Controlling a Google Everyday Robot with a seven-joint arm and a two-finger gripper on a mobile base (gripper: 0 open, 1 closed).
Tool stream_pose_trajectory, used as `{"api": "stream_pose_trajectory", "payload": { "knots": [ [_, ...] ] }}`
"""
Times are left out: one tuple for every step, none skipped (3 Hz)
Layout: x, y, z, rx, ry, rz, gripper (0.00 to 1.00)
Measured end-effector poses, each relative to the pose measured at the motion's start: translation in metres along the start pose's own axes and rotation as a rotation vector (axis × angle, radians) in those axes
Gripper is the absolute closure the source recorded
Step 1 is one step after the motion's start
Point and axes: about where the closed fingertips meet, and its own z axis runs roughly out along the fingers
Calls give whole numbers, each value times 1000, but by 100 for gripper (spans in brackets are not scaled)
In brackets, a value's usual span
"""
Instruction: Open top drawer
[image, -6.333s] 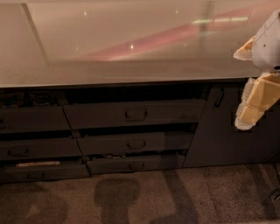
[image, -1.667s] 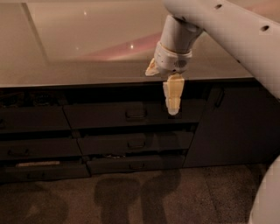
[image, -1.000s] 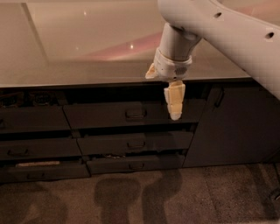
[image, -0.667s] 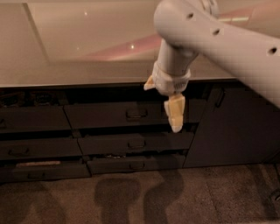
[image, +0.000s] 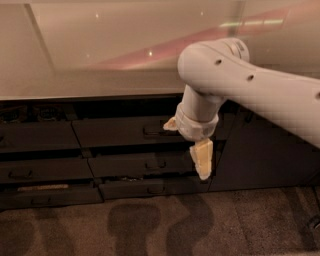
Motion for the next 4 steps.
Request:
{"api": "stream_pose_trajectory", "payload": {
  "knots": [
    [-4,14,6,102,68,-37,0],
    [-7,18,7,184,115,-64,0],
    [-8,13,0,203,164,-76,0],
    [-8,13,0,203,164,-76,0]
  ]
}}
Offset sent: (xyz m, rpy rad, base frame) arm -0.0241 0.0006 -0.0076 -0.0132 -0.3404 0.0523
